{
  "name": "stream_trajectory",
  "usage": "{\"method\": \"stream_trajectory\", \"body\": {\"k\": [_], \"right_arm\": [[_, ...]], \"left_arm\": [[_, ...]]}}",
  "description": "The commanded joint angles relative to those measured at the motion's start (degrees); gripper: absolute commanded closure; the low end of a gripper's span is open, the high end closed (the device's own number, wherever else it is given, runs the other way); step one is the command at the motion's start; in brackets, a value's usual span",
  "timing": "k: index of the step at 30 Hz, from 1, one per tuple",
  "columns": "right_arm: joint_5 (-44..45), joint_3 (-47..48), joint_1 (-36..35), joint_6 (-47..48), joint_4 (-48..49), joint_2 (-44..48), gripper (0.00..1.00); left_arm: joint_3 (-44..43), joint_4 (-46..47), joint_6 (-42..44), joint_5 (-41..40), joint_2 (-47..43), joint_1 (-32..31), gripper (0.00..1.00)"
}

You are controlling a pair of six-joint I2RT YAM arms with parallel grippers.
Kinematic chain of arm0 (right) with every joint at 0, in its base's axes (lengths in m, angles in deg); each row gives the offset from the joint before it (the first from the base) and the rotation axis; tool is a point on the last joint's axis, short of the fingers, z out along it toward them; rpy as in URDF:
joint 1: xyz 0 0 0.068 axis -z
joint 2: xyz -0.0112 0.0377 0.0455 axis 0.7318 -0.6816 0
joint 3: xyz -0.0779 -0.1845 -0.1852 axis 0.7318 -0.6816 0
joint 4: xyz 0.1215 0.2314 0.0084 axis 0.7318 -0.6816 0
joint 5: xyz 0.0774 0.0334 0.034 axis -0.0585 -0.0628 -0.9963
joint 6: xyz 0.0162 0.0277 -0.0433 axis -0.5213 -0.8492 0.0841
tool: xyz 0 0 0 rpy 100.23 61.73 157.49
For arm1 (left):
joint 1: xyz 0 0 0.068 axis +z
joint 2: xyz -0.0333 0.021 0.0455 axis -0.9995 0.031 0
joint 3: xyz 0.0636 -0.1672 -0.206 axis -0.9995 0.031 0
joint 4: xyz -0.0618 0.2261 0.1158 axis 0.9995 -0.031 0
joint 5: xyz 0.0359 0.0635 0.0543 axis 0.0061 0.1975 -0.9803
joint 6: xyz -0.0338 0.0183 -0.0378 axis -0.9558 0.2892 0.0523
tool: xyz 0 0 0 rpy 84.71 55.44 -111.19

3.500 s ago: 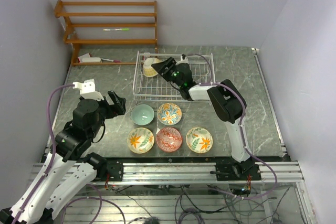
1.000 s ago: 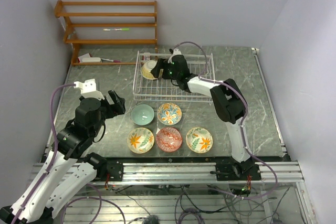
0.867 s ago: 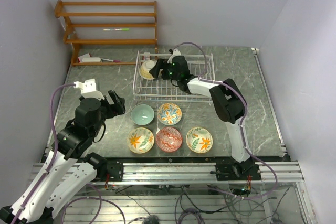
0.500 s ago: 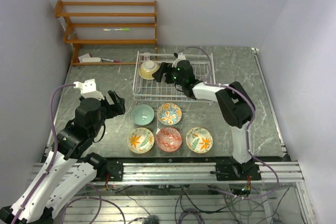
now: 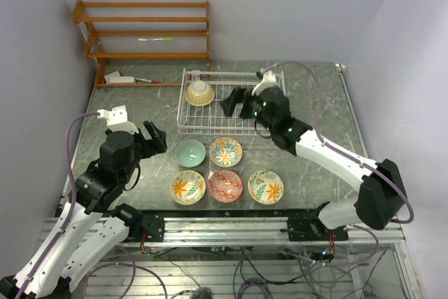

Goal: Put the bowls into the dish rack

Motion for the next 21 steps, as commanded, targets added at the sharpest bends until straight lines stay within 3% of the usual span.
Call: {"method": "stream_trajectory", "body": {"k": [1,9,15,21], "right_arm": [[13.18,-6.50,-7.70,0.79,-22.96,5.67,0.00],[24.06,-12.04,-19.73,-7.88,-46.08,18.60,0.04],[23.58,-13.46,-26.93,-16.16,-58.30,18.12,0.11],[23.95,-16.76,-36.41,-26.01,-61.34,16.23,0.19]], "left_arm": [[-0.89,0.75,-0.16,-0.04,-0.31,0.20,0.04],[-0.45,1.58,0.12,0.92,-1.24,0.25,0.04],[-0.64,1.24,0.04,1.47,-0.67,0.21,0.05],[-0.57,1.43,0.08,1.47,-0.85,0.20,0.05]]}}
